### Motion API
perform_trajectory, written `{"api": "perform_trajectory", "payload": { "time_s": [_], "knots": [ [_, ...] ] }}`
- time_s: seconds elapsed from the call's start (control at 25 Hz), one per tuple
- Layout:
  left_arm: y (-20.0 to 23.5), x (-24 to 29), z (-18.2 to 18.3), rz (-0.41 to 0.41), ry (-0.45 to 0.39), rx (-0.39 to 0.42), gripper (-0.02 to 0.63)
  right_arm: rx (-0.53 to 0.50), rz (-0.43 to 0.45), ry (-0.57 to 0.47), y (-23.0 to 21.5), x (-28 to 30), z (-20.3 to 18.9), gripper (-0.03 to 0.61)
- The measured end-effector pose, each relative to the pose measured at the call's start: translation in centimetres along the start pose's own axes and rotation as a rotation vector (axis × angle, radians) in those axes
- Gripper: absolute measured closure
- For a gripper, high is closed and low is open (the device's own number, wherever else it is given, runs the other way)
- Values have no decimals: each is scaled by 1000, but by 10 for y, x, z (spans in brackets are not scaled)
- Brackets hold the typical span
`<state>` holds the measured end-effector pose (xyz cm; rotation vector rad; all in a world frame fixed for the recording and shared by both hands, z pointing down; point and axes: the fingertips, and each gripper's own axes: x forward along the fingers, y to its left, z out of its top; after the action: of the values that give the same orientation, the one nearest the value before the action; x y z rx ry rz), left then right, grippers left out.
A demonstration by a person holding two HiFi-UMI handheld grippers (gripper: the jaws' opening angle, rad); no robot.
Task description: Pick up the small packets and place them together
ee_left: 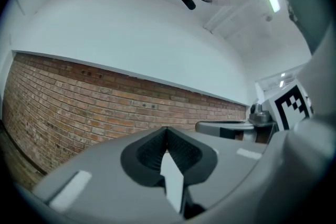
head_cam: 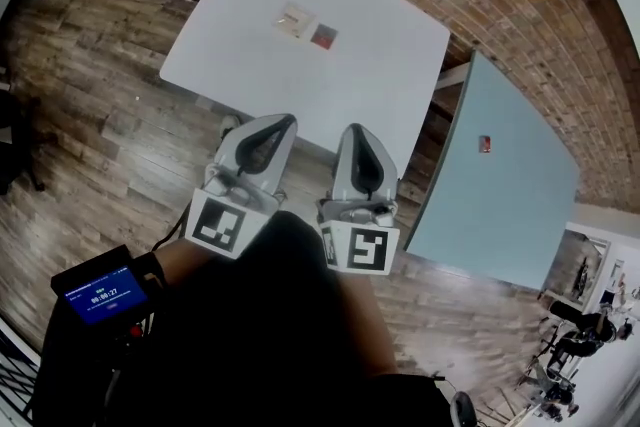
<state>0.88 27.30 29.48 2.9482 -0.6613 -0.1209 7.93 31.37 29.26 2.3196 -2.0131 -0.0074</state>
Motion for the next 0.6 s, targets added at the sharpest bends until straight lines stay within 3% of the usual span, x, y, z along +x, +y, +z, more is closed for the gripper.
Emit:
{"api": "perform_trajectory", "payload": {
  "time_s": [0.2, 0.36, 0.6],
  "knots": [
    [8, 15, -2, -28, -1, 47, 614, -11, -22, -23, -10, 18, 5, 578],
    [23, 22, 0, -9, -11, 29, 614, -47, -60, -20, -13, 34, 11, 578],
    [35, 30, -1, 8, 7, 71, 614, -30, -33, 11, -15, 52, -1, 578]
  ]
}}
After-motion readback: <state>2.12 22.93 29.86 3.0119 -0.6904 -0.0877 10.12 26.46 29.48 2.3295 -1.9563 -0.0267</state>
